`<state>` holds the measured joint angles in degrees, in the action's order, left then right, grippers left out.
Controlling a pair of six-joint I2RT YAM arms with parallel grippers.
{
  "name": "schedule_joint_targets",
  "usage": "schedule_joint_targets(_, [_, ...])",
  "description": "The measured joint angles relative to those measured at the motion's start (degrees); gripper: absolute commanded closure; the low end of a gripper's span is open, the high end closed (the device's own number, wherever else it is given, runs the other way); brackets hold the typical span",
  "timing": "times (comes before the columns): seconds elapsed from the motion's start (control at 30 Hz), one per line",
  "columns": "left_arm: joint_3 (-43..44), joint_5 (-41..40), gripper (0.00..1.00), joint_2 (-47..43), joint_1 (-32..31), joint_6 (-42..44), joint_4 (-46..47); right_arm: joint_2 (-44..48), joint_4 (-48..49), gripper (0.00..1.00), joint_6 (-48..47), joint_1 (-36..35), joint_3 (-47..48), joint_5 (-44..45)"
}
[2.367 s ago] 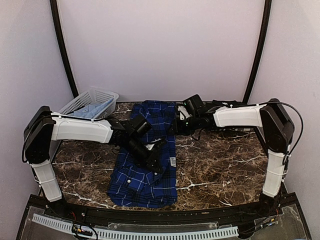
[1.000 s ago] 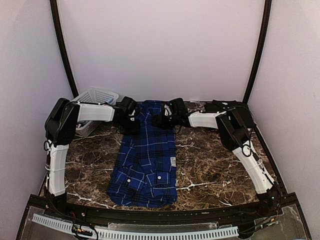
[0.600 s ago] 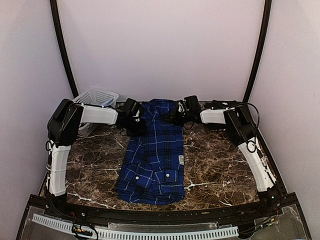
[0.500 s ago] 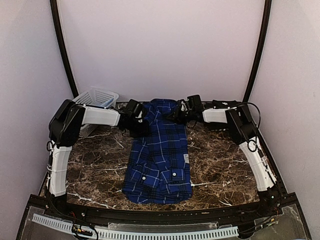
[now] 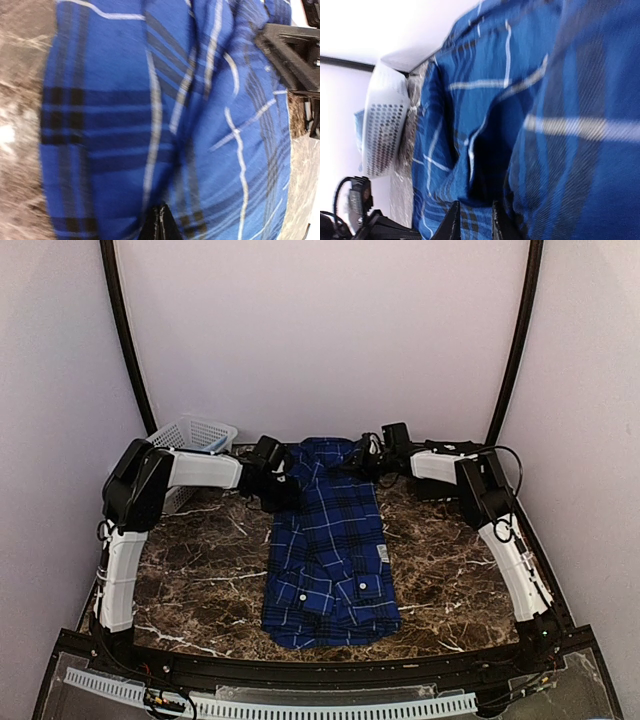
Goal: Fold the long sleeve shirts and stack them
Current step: Move the rectangle-folded shirt to the center of the board.
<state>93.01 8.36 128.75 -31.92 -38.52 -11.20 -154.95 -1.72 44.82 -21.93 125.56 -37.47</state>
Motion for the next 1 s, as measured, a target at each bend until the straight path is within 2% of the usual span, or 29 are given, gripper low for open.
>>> schedule_joint_targets(0.27, [2.64,0.02,0.98,0.44,1.92,2.54,-3.23,-0.22,6.1,0.89,5.55,2.12,1.77,2.4])
schedule_joint_targets(0.5, [4.55,0.33,0.98,0.57,1.97,4.33,-5.66,-4.33,9.38,0.91,8.92,2.43,6.8,4.46])
schedule_joint_targets(0.77, [8.81,1.14,0.98,0.59,1.97,6.51,-8.66,-9.16,10.67,0.87,12.13,3.04,11.34,5.49])
schedule_joint_targets(1.0, [10.1,1.79,0.97,0.59,1.97,7.74,-9.99,-9.51,11.37,0.77,14.12,3.74,11.69,3.58])
